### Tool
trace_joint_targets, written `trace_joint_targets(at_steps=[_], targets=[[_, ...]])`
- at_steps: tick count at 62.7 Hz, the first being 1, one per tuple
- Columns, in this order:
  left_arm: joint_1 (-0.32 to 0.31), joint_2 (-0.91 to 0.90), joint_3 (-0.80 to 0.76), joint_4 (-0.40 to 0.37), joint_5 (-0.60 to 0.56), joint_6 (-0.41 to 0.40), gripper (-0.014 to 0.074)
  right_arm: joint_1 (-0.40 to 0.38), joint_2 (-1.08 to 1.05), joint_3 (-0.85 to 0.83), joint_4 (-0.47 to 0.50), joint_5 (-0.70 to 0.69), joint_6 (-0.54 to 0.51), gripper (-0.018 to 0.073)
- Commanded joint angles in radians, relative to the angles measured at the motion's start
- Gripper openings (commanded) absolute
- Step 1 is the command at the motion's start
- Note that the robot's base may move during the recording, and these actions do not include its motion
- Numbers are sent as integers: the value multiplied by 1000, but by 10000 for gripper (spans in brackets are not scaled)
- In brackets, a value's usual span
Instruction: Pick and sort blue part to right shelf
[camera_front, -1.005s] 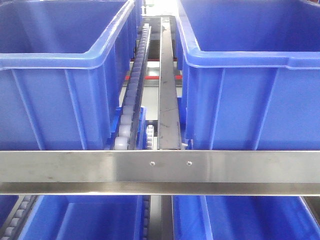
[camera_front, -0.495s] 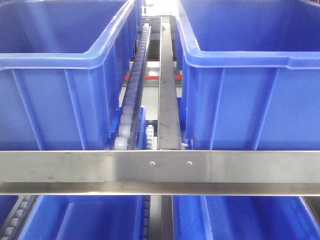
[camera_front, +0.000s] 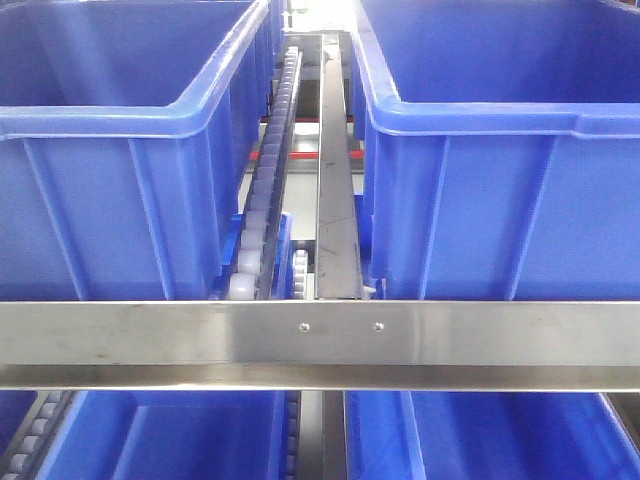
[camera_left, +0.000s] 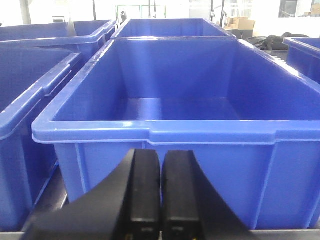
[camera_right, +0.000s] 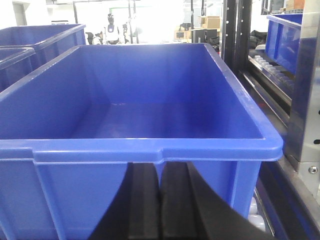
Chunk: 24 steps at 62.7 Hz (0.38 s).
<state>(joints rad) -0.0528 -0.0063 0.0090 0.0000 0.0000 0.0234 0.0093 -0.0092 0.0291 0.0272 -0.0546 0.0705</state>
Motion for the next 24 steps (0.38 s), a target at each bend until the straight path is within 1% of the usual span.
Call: trace_joint_targets(at_steps=[1,4,12,17,24], targets=[[-8,-23,21,0,-91,-9,124,-7,-22,-20,-11,-93,-2,58],[-8,-23,21,0,-91,-9,124,-7,-22,-20,-11,-93,-2,58],[5,-23,21,-46,-91,-9,124,-7,-22,-20,-11,-93,-2,58],[22,-23,21,-46,-91,-9,124,-7,-22,-20,-11,-93,-2,58],[31,-23,21,-46,-91,-9,124,-7,-22,-20,-11,-93,-2,58]])
